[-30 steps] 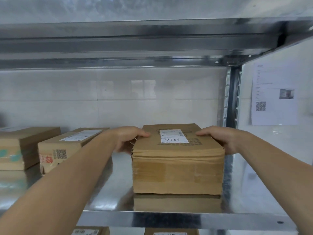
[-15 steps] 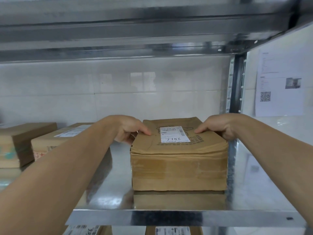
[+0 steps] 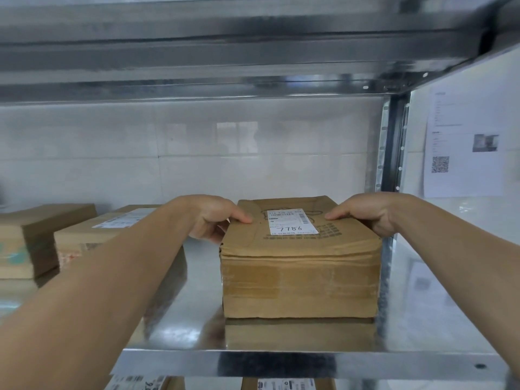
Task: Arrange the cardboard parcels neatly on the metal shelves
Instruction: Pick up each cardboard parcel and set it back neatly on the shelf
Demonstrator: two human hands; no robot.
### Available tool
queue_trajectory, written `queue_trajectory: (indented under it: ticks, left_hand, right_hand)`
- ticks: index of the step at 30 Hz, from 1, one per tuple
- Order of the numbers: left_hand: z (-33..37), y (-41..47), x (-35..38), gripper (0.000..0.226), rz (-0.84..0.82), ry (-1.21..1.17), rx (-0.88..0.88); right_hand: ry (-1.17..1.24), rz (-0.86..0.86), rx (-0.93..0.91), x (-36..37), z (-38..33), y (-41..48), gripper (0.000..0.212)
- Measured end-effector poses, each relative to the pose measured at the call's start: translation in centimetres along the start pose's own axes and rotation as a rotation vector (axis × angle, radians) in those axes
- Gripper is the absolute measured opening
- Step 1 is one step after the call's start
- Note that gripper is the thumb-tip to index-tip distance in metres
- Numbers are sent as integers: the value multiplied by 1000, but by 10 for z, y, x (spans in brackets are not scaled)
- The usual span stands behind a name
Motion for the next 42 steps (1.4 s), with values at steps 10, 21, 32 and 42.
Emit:
queue_trajectory:
  ticks: [10,21,32,42]
  left_hand:
    - [21,-24,-15,12,100,-31,179]
    - [35,-61,-26,15,114,-200,309]
    - [38,-76,-39,70,95,-347,243]
    - [37,-73,-40,89,57,-350,136]
  right_hand:
    - [90,86,-255,-3,-26,-25,25]
    - [336,215,-426,-15,-44,-56,48]
    - [425,268,-391,-20,-46,-76,65]
    - [369,218,-335,-29,-41,-83,83]
Point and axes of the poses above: each hand's wrist, its own y-axis towards the middle knuckle, its own x-axis out of the palm, z = x × y, the point moved 7 cm from there along y, towards the middle knuckle, and after that the axes turned 8 degrees about z, right-handed, at the moved point
